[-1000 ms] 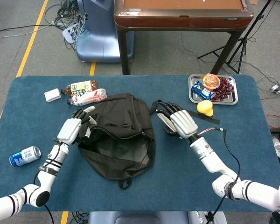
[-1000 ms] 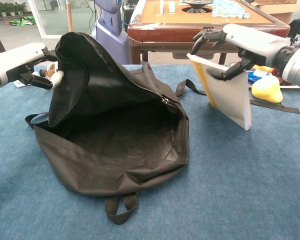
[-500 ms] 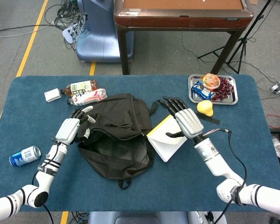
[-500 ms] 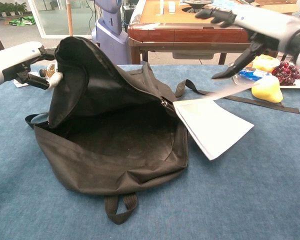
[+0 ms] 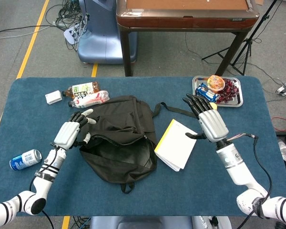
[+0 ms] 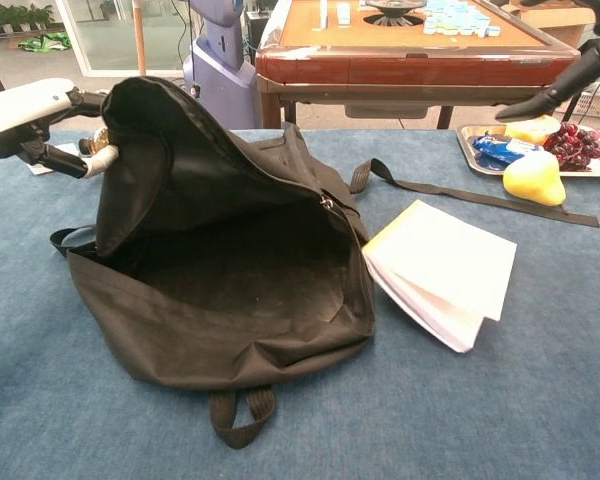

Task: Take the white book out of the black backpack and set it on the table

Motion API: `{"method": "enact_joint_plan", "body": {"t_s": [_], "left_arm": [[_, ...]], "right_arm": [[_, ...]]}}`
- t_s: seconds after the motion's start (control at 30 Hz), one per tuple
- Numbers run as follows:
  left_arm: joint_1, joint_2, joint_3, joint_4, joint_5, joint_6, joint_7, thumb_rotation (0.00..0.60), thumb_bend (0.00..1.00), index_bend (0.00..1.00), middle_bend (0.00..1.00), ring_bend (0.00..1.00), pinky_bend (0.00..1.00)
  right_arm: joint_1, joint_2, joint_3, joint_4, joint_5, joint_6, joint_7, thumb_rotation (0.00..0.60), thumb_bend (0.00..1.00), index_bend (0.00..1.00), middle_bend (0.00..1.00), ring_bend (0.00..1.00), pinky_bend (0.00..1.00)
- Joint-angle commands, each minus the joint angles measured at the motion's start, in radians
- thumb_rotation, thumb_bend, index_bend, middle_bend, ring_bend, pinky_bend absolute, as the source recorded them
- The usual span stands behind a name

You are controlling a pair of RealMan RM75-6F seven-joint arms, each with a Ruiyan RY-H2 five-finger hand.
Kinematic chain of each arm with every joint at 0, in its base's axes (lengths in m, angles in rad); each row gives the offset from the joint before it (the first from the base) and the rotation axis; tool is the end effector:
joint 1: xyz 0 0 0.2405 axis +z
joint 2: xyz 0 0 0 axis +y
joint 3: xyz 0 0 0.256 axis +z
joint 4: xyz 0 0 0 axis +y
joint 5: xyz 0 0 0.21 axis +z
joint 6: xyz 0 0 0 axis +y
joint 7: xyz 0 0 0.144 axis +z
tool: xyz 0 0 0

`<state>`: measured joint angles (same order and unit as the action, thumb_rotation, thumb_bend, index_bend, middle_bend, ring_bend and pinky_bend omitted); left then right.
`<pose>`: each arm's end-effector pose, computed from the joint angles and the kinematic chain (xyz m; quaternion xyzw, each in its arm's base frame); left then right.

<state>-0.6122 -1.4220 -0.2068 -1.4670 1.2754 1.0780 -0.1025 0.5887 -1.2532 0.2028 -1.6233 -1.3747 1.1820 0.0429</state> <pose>-0.1892 0.3464 0.0488 -0.6356 -0.4503 -0.4808 0.4026 -0.1717 -0.3329 0.1021 0.6586 -0.3674 0.5062 0.4184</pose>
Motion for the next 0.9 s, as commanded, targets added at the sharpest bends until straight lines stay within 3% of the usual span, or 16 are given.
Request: {"method": "enact_joint_plan", "body": {"t_s": [0.03,0.17,0.3,0.53,0.63,0.73,0.8,0.87,0.9], "left_arm": [[0.005,0.011,0.004,-0.013,-0.005,0.002,0.019,0.577,0.28,0.20,0.05,0.03,0.01],[0.009,0.040,0.012,-0.053,-0.021,-0.017,0.045,0.312,0.19,0.07,0.01,0.00,0.00],[0.017,0.074,0.023,-0.096,-0.029,-0.025,0.071,0.142,0.17,0.01,0.00,0.00,0.00],[0.035,0.116,0.036,-0.120,-0.037,-0.022,0.091,0.083,0.15,0.00,0.00,0.00,0.00],[0.041,0.130,0.033,-0.111,-0.045,-0.019,0.088,0.122,0.15,0.00,0.00,0.00,0.00],[0.053,0.141,0.029,-0.094,-0.058,-0.006,0.086,0.290,0.15,0.00,0.00,0.00,0.00],[0.064,0.147,0.026,-0.081,-0.072,0.006,0.092,0.503,0.15,0.00,0.00,0.00,0.00],[0.081,0.155,0.023,-0.073,-0.094,0.022,0.093,0.600,0.15,0.00,0.00,0.00,0.00],[0.091,0.159,0.020,-0.071,-0.105,0.031,0.092,0.600,0.15,0.00,0.00,0.00,0.00]], "right_arm": [[-0.010,0.005,-0.008,0.002,0.004,-0.002,-0.002,0.600,0.00,0.00,0.00,0.00,0.07],[-0.021,0.012,-0.011,0.000,0.003,0.003,0.013,0.600,0.00,0.00,0.00,0.00,0.07],[-0.028,0.025,-0.009,0.002,0.000,0.002,0.028,0.600,0.00,0.00,0.00,0.00,0.07],[-0.043,0.051,-0.006,-0.005,-0.002,0.013,0.031,0.600,0.00,0.00,0.00,0.00,0.07],[-0.052,0.072,-0.010,-0.017,0.002,0.006,0.032,0.600,0.00,0.00,0.00,0.00,0.07],[-0.062,0.096,-0.023,-0.031,0.003,-0.008,0.039,0.600,0.00,0.00,0.00,0.00,0.07],[-0.071,0.112,-0.031,-0.036,0.006,-0.016,0.044,0.600,0.00,0.00,0.00,0.00,0.07],[-0.083,0.133,-0.042,-0.044,0.013,-0.024,0.049,0.600,0.00,0.00,0.00,0.00,0.07],[-0.090,0.142,-0.047,-0.050,0.015,-0.026,0.053,0.600,0.00,0.00,0.00,0.00,0.07]]}}
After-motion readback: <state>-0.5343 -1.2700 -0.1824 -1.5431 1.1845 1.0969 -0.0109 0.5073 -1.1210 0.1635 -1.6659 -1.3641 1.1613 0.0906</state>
